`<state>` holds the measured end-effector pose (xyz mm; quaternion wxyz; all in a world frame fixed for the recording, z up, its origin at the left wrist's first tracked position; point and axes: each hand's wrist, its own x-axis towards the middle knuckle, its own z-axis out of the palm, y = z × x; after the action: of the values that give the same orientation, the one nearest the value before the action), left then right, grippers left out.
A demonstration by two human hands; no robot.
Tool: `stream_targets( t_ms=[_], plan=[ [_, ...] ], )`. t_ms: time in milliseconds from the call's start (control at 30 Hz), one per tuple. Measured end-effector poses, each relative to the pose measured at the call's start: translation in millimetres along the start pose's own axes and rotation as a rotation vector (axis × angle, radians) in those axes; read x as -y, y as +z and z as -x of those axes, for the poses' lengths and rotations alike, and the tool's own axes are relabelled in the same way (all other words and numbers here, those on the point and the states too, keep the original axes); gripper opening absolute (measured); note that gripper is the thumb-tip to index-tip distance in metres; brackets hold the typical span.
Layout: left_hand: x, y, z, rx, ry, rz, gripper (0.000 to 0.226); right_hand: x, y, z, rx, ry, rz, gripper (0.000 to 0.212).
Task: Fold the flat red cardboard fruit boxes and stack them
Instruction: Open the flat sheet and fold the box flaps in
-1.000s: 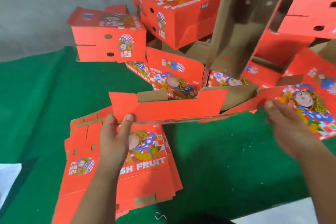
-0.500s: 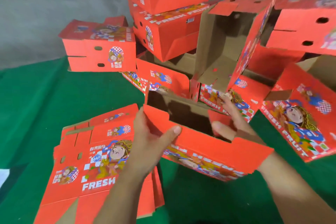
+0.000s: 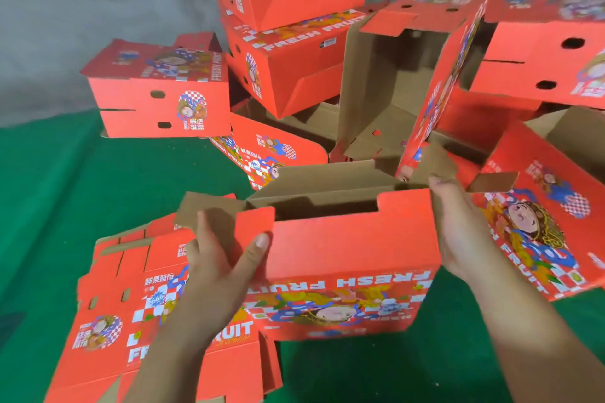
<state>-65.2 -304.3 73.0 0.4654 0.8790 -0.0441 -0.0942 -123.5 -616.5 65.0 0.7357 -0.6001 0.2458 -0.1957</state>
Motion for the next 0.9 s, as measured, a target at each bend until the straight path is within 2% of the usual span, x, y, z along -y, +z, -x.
stream_targets(
  t_ms=[100, 167, 233, 267, 300, 367, 467, 533, 600, 733, 833, 900],
  plan=[
    [6.1, 26.8, 3.5, -0.088, -0.012, -0.084, 0.113, 2.2, 3.0, 3.6, 0.075, -0.066, 0.23, 0.04],
    [10.7, 38.4, 1.7, -0.178, 0.027, -0.117, 0.107, -7.0, -0.3, 5.0, 0.133, -0.108, 0.411, 0.059],
    [13.5, 43.4, -4.7, -0.279, 0.145, -0.199, 0.098, -20.4, -1.1, 9.3, 0.035, -0.209, 0.556, 0.077],
    [14.3, 46.1, -7.0, -0.32, 0.209, -0.232, 0.096, -26.9, 0.5, 12.8, -0.062, -0.338, 0.629, 0.083],
    [14.4, 48.6, -8.5, -0.348, 0.271, -0.251, 0.094, -32.1, 3.9, 16.6, -0.14, -0.485, 0.713, 0.086],
    [15.0, 55.9, -6.8, -0.399, 0.399, -0.268, 0.082, -41.1, 13.9, 24.2, -0.155, -0.747, 0.83, 0.084],
    [19.1, 62.8, -2.5, -0.474, 0.494, -0.226, 0.053, -52.1, 29.3, 31.7, -0.064, -0.888, 0.938, 0.067],
    [20.5, 65.7, -1.9, -0.476, 0.489, -0.163, 0.043, -55.7, 34.2, 33.3, -0.039, -0.913, 1.095, 0.049],
    [22.2, 64.7, -3.6, -0.413, 0.495, -0.153, 0.045, -57.6, 33.7, 32.7, -0.012, -0.921, 1.204, 0.04],
    [28.4, 51.7, -10.6, -0.222, 0.585, -0.375, 0.052, -50.8, 38.1, 30.5, 0.033, -0.701, 1.39, 0.069],
    [22.4, 46.7, -10.0, -0.076, 0.458, -0.387, 0.053, -46.4, 47.3, 30.6, 0.098, -0.571, 1.492, 0.08],
    [11.9, 46.7, -14.1, -0.074, 0.412, -0.51, 0.064, -45.7, 49.6, 30.5, 0.109, -0.535, 1.498, 0.083]
  ],
)
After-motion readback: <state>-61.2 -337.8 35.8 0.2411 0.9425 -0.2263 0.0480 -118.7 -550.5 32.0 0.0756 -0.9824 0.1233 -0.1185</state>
